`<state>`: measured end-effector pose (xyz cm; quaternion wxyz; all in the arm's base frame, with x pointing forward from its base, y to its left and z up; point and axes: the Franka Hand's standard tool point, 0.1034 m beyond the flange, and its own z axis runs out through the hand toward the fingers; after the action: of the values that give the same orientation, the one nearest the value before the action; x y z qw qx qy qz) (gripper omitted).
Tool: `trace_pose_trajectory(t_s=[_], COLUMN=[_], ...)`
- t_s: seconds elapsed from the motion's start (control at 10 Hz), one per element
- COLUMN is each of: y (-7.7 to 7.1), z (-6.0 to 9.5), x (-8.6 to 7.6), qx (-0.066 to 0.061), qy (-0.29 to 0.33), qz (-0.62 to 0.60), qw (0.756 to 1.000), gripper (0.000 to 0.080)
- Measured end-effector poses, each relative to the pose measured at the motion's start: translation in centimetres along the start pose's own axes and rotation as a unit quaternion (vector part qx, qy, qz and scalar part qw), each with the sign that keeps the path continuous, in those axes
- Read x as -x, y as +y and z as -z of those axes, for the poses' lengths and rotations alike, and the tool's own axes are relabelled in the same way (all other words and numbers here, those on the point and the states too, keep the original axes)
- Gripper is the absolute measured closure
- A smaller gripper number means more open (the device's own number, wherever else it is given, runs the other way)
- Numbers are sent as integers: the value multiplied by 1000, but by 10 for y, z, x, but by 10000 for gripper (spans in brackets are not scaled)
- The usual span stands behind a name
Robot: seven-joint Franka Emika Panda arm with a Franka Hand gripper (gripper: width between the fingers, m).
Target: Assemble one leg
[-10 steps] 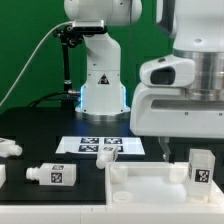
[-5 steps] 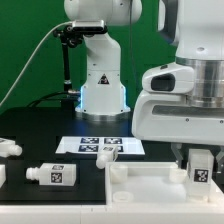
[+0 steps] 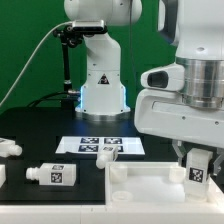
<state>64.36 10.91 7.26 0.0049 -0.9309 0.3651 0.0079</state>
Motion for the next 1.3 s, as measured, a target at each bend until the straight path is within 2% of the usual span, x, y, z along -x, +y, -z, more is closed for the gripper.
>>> trace_pose_trajectory(t_s=[0.3,0.4,0.5,0.6,0.7,0.8,0.9,1.0,1.1,1.2,1.3], y=[0,1,0,1,3,3,3,3,2,1,0], z=[0,0,-1,-1,-1,-2,-2,-1,1,3,2], x=[-3,-3,-3,-3,-2,-2,-2,-2,-3,-3,0], qx=[0,0,-7,-21,-30,-30,-30,-31,-32,-32,-28], qy=[1,0,-3,-5,-8,-7,-7,-5,-2,3,7], qz=[-175,-256,-324,-389,-415,-407,-392,-361,-290,-179,-113], qw=[985,967,946,921,909,913,919,932,957,983,993], gripper=[515,515,515,515,515,461,327,327,191,162,162])
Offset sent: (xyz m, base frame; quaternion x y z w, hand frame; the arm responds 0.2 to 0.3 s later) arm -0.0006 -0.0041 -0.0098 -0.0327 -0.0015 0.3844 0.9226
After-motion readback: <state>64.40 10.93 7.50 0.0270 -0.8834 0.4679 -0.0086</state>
